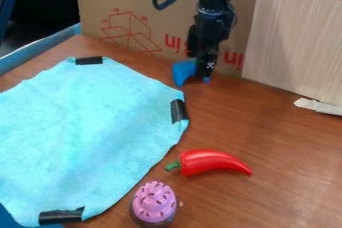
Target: Put the blue object on the top middle of the table
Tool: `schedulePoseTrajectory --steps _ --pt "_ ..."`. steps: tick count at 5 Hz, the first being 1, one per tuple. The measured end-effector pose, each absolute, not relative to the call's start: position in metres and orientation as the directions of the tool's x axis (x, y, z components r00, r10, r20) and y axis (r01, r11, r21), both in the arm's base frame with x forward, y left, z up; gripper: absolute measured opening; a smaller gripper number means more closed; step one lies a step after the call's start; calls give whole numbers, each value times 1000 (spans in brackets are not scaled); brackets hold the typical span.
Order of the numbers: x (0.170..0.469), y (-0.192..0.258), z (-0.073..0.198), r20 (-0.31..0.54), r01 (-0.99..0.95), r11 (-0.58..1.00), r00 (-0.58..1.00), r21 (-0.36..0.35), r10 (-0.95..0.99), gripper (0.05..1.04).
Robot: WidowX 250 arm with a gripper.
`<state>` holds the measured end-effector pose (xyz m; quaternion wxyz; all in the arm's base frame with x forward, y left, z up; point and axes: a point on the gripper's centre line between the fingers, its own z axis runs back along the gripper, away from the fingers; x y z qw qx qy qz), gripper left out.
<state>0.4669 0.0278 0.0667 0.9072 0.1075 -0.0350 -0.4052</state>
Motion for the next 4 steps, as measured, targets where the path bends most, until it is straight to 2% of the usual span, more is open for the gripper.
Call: schedulePoseTrajectory --steps 1,2,4 --pt "457 39 93 48 696 688 695 203 -717 1001" --pt "435 72 117 102 612 774 770 163 -630 1001" --pt "366 104 151 133 446 871 869 207 -477 1001"
